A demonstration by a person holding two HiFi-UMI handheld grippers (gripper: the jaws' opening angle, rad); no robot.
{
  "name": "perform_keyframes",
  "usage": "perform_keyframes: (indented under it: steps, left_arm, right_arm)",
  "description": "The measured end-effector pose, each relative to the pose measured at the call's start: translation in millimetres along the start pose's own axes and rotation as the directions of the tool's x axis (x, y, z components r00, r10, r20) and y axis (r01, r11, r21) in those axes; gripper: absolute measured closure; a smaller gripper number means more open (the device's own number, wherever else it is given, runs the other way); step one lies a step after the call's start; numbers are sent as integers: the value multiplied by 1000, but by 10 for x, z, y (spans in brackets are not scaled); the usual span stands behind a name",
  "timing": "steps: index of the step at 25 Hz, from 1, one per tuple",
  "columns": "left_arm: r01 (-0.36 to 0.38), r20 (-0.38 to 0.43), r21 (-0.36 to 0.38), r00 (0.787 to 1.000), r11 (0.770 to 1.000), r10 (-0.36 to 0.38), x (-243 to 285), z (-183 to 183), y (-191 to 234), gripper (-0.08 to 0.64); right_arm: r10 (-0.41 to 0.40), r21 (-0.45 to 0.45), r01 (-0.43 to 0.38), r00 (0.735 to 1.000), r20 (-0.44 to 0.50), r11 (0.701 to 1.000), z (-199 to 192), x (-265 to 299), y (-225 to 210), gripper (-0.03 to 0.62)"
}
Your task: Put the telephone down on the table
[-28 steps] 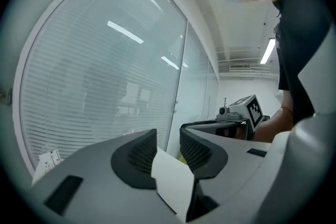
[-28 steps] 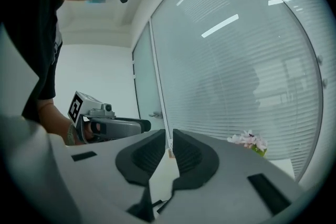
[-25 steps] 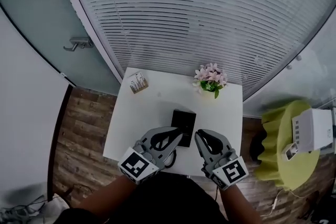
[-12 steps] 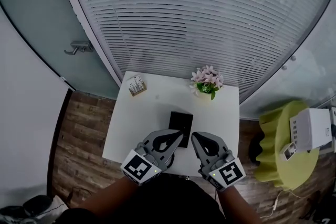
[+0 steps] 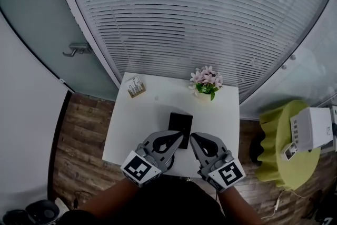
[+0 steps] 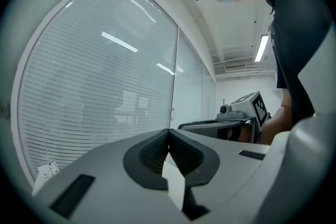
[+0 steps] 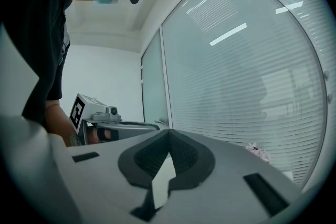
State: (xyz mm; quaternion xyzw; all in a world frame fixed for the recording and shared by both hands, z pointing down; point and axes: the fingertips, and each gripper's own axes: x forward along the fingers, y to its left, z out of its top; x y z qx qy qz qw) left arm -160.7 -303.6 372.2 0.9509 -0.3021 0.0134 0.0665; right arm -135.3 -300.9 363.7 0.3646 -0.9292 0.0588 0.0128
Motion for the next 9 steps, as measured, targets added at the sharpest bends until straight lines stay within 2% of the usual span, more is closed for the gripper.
perform_keyframes:
  steps: [5, 9]
  left_arm:
    - [14, -34, 22, 999, 1000, -14, -8, -34, 7, 551]
    - [21, -28, -8, 999, 1000, -21, 13, -41, 41, 550]
  right_arm:
    - [12, 12, -12, 1000, -16, 1000, -16, 12, -10, 569]
    - [20, 13, -19, 1000, -17, 1000, -2, 37, -45, 569]
